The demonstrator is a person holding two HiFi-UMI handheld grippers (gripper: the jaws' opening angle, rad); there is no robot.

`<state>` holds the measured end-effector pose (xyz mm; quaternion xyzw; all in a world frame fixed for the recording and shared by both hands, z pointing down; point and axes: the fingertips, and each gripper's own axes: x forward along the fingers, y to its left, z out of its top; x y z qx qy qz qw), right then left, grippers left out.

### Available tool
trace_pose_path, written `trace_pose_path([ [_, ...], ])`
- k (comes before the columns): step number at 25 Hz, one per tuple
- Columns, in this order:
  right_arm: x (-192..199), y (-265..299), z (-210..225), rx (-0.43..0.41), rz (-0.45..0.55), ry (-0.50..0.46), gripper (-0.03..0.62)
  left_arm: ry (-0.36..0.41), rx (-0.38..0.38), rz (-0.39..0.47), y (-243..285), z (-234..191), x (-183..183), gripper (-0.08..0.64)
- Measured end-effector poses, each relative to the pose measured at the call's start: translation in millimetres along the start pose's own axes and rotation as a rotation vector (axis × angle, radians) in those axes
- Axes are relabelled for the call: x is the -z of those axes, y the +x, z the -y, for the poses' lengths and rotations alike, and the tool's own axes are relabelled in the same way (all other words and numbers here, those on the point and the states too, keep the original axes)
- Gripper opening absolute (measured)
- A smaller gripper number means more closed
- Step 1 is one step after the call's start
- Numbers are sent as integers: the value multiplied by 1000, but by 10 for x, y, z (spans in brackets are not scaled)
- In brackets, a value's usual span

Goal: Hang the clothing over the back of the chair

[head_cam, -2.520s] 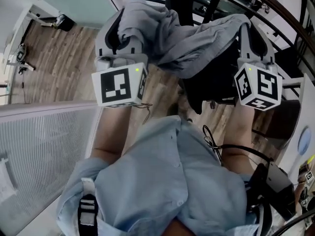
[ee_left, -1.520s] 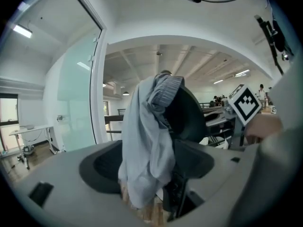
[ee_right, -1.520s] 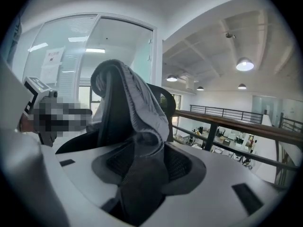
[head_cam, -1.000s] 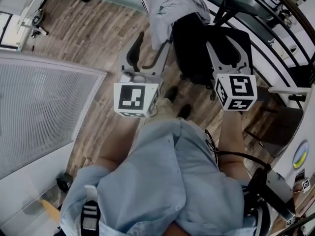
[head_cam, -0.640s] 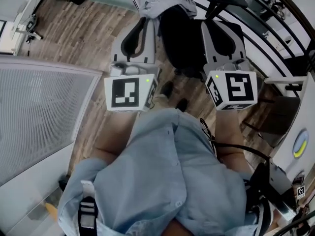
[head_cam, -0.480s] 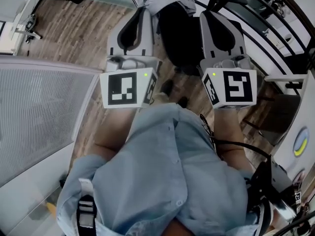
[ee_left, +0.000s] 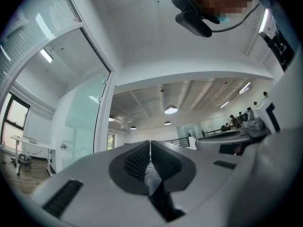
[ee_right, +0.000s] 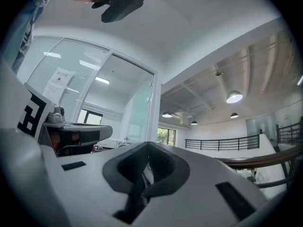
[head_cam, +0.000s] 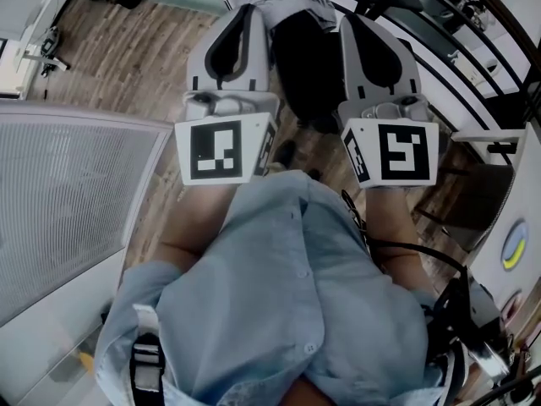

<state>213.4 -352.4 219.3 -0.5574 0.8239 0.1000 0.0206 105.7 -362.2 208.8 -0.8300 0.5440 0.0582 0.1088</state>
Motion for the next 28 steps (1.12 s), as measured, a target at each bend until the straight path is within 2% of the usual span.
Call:
trace_pose_path([
  [28,37,191,69,-8,3,5,11,-15,-15,1,122,-82,37,20],
])
